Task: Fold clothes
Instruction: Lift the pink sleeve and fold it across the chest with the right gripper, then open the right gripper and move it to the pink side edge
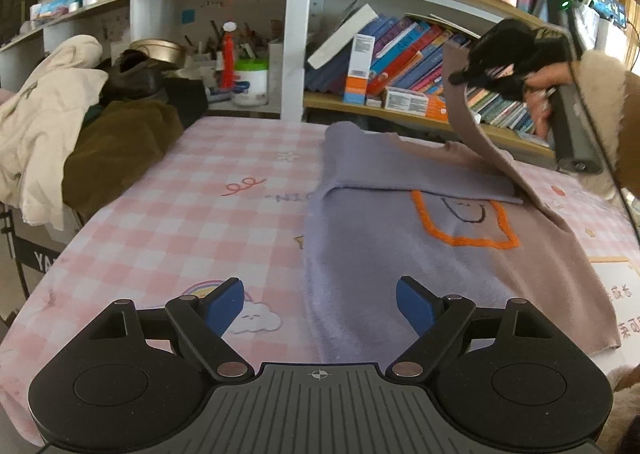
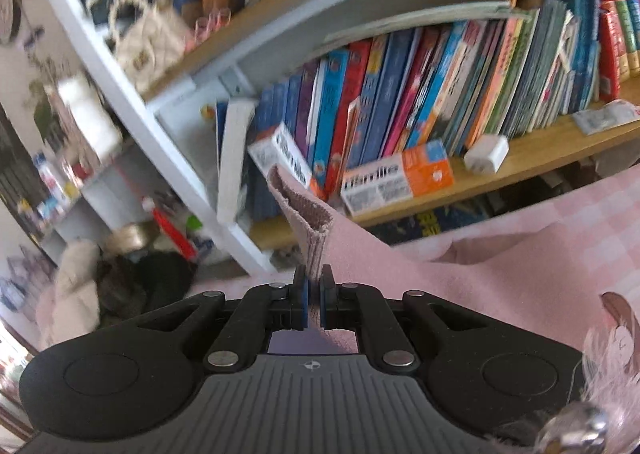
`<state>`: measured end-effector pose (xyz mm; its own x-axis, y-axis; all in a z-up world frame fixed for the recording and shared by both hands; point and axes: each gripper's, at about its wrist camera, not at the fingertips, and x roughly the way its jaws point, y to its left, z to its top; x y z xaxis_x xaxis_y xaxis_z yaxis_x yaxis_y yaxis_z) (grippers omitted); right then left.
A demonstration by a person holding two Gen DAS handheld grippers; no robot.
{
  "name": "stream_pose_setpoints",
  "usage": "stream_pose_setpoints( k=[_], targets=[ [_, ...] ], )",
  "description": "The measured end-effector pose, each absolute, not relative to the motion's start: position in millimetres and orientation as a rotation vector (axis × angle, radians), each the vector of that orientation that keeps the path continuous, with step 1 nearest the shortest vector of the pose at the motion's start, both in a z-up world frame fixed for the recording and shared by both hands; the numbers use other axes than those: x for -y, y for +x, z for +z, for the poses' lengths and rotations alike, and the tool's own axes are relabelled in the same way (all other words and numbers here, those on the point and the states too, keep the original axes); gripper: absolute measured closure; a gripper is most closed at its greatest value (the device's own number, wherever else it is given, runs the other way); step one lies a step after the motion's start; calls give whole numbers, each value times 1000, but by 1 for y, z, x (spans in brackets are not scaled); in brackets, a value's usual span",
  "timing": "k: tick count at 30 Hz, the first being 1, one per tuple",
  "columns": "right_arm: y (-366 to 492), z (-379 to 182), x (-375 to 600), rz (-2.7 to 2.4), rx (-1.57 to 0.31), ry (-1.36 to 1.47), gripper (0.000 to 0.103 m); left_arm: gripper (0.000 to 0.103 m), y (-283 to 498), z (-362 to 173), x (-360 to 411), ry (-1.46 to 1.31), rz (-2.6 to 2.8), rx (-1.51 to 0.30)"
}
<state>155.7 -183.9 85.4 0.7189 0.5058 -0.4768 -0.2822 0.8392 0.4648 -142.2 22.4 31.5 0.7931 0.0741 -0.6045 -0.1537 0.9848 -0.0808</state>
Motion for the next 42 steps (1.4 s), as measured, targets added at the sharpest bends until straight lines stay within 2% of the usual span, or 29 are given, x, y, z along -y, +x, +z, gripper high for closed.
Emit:
stream_pose_setpoints(
  k=[5, 8, 9, 10, 11, 12, 20, 32, 42],
  targets=[
    [163, 57, 166, 422, -726, 346, 98, 17, -147, 32, -30, -120, 131, -648],
    [163, 46, 161, 421, -762, 344, 90, 17, -147, 33, -32, -114, 129, -651],
    [163, 44, 160, 437, -775, 347, 78, 17, -146, 33, -32, -113, 127, -651],
    [162, 43, 159, 457, -788, 348, 55, 17, -145, 33, -33, -112, 124, -650],
    [160, 43, 159, 478, -802, 348, 49, 17, -144, 33, -32, -110, 118, -649],
    [159, 43, 158, 508, -822, 345, 47, 17, -141, 33, -31, -108, 109, -647],
    [115, 54, 202, 520, -851, 279, 46, 17, -120, 31, -22, -107, 36, -641],
    [7, 40, 306, 185, -858, 187, 44, 17, -94, 16, -29, -169, 30, -721],
    [-52, 24, 352, 65, -920, 258, 43, 17, -91, 7, -21, -172, 20, -799]
  ],
)
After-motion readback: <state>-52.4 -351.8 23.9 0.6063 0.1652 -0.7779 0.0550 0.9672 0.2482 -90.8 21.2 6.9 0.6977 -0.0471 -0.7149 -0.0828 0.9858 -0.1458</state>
